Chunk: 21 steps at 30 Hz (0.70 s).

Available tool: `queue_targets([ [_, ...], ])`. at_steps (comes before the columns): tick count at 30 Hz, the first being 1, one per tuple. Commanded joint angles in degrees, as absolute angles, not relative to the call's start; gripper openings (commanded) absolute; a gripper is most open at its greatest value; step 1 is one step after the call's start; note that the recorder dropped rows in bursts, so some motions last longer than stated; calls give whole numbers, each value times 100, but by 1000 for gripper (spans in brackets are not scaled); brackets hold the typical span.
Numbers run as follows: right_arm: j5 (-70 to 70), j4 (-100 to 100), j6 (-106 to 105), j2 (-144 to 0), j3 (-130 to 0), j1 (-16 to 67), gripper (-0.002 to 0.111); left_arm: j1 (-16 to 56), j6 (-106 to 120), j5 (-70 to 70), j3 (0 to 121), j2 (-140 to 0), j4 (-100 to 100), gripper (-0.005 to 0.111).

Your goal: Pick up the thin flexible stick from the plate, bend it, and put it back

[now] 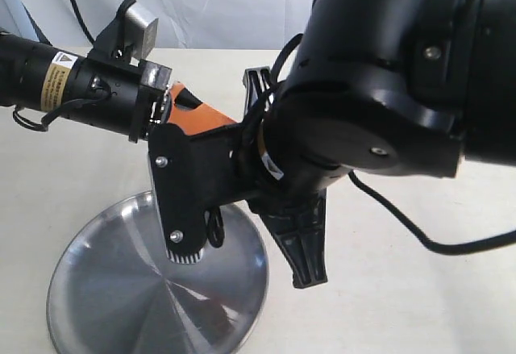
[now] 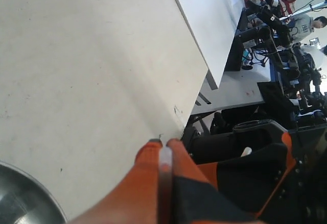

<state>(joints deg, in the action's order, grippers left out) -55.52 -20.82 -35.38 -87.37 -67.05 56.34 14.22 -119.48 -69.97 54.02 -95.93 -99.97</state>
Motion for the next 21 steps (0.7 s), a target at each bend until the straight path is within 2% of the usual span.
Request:
queue_targets([
  [1, -5710, -2145, -3605, -8699, -6713, 5596, 0, 1453, -11950, -6937, 5431, -9596, -9995, 0],
  [17, -5311, -1747, -3488, -8699, -6713, 5596, 0, 1453, -11975, -6723, 5431, -10120, -9995, 0],
  [21, -5158, -1747, -3402, -8699, -6713, 5596, 0, 1654, -11935, -6673, 5431, -10130, -9995, 0],
])
